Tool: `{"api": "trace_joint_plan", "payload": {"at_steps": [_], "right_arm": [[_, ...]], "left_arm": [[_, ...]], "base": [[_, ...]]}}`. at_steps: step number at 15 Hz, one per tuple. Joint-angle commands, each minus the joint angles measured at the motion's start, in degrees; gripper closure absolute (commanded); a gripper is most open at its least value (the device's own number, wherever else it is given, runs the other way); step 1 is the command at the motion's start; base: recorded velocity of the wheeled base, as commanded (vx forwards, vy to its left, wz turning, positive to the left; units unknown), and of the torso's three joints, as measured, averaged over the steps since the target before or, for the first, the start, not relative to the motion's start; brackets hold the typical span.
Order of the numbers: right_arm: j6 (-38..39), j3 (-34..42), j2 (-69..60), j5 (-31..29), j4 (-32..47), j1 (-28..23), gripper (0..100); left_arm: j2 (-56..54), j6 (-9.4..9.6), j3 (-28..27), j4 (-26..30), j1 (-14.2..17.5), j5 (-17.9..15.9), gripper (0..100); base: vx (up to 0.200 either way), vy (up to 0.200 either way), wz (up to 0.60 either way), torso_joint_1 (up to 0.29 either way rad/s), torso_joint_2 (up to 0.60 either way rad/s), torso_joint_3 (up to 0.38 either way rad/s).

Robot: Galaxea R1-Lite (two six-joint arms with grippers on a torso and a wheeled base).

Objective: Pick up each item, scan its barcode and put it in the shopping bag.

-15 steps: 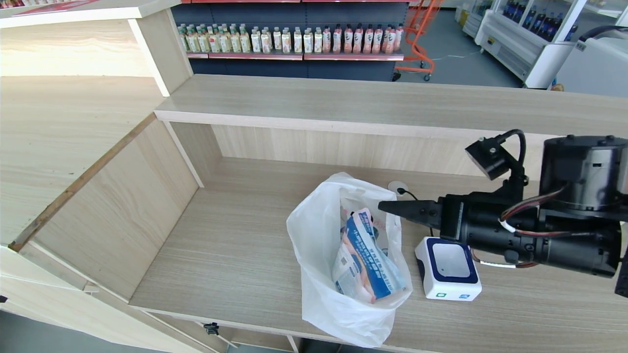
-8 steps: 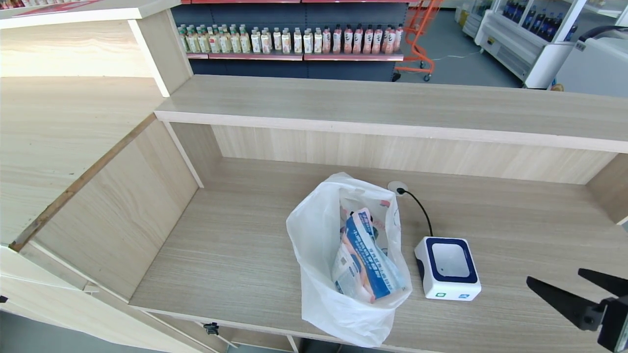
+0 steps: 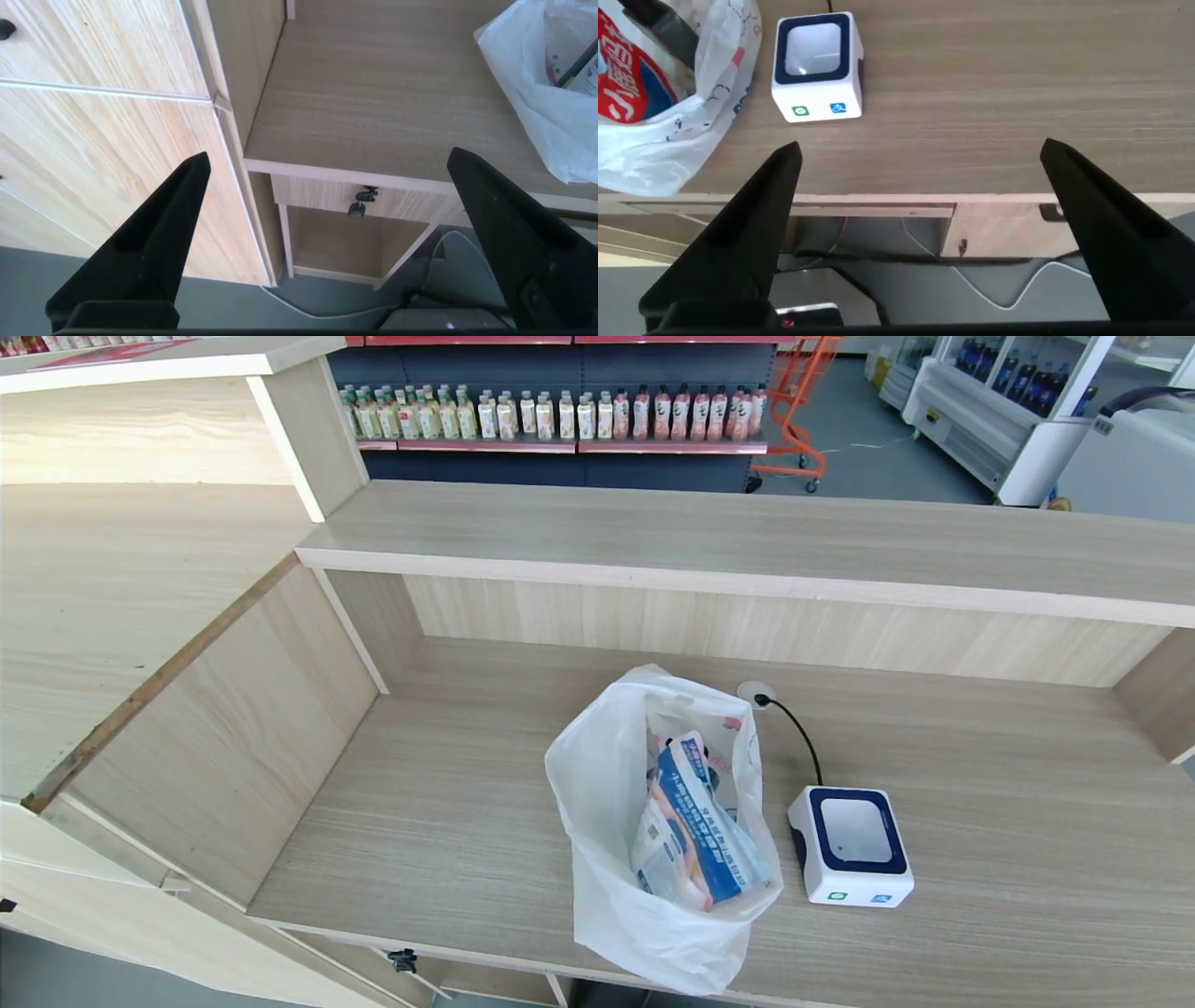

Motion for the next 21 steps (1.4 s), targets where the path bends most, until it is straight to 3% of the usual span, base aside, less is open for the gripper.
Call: {"api": "trace_joint_plan", "payload": {"at_steps": [1,3,4,5,14,21], "right_arm": [[2.0,0.4,-5.0,0.0,0.0,-0.3,0],[1.8,0.5,-5.0,-0.1,-0.3,-0.3,0],[0.7,0.5,-5.0,0.2,-0.3,-0.3,100],[-1.8,0.5,-5.0,0.2,-0.2,-0.3,100],[-1.0,0.5,-5.0,0.0,-0.2,-0.3,100],[-1.0,0.5,-5.0,0.0,-0.2,-0.3,100]], "left_arm": [[0.0,-0.01,0.0,0.0,0.0,0.0,0],[0.0,-0.01,0.0,0.0,0.0,0.0,0],[0.0,-0.01,0.0,0.0,0.0,0.0,0],[0.0,-0.01,0.0,0.0,0.0,0.0,0],[0.0,-0.09,0.0,0.0,0.0,0.0,0],[0.0,0.34,0.0,0.0,0.0,0.1,0]], "base": [[0.000,0.000,0.00,0.000,0.00,0.000],[0.000,0.000,0.00,0.000,0.00,0.000],[0.000,0.000,0.00,0.000,0.00,0.000],[0.000,0.000,0.00,0.000,0.00,0.000],[0.000,0.000,0.00,0.000,0.00,0.000],[0.000,-0.200,0.00,0.007,0.00,0.002]]}}
